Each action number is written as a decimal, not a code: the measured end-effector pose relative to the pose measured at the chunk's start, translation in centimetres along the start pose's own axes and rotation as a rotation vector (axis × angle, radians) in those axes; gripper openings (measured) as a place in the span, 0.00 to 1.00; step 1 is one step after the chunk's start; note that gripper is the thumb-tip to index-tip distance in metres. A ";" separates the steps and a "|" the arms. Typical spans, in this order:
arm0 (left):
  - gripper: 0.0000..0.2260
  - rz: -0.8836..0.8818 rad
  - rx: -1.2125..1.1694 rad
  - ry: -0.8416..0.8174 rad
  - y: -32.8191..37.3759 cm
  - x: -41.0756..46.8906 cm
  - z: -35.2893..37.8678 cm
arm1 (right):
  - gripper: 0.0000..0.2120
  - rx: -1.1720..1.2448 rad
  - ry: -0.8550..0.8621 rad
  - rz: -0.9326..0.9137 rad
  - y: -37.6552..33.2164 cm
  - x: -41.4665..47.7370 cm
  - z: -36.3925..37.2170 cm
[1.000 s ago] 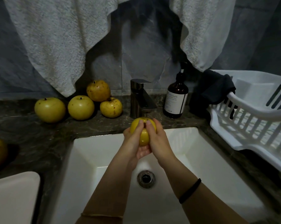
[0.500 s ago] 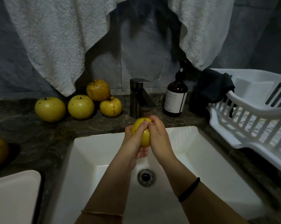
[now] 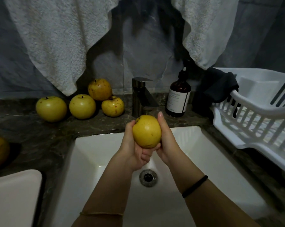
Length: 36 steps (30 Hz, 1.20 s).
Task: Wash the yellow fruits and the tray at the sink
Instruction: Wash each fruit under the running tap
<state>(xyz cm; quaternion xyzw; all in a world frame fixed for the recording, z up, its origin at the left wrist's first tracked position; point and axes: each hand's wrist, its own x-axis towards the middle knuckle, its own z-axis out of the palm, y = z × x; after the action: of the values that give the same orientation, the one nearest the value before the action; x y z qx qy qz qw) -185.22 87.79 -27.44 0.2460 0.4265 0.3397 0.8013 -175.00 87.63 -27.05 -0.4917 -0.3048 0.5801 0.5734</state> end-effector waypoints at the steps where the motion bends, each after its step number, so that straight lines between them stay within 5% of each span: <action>1: 0.39 -0.007 -0.027 -0.009 0.0 0.0 0.0 | 0.36 0.028 -0.001 0.034 0.0 0.1 -0.1; 7: 0.41 -0.050 -0.137 -0.093 0.0 -0.4 0.2 | 0.27 0.206 -0.086 0.093 -0.5 -0.3 -0.9; 12: 0.41 -0.056 -0.151 -0.135 0.0 -0.8 0.4 | 0.41 0.174 -0.128 0.050 0.0 0.3 -0.6; 15: 0.40 -0.052 -0.132 -0.124 0.0 -0.8 0.3 | 0.41 0.109 -0.121 0.042 0.3 0.6 -0.5; 22: 0.36 0.061 0.164 0.164 -0.1 -0.2 0.9 | 0.17 0.114 0.088 0.039 0.2 0.9 -0.9; 27: 0.28 0.283 0.348 0.464 -0.4 1.1 0.7 | 0.18 0.030 0.199 0.022 0.4 1.2 -1.0; 36: 0.32 0.372 0.292 0.172 -0.7 -1.1 1.9 | 0.19 -0.167 0.171 -0.086 -0.1 0.4 -0.7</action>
<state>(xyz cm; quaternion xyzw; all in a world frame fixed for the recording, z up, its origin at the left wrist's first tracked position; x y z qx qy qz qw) -183.76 86.29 -26.38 0.4039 0.4849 0.4359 0.6417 -174.27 87.84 -27.29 -0.5721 -0.3228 0.4834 0.5787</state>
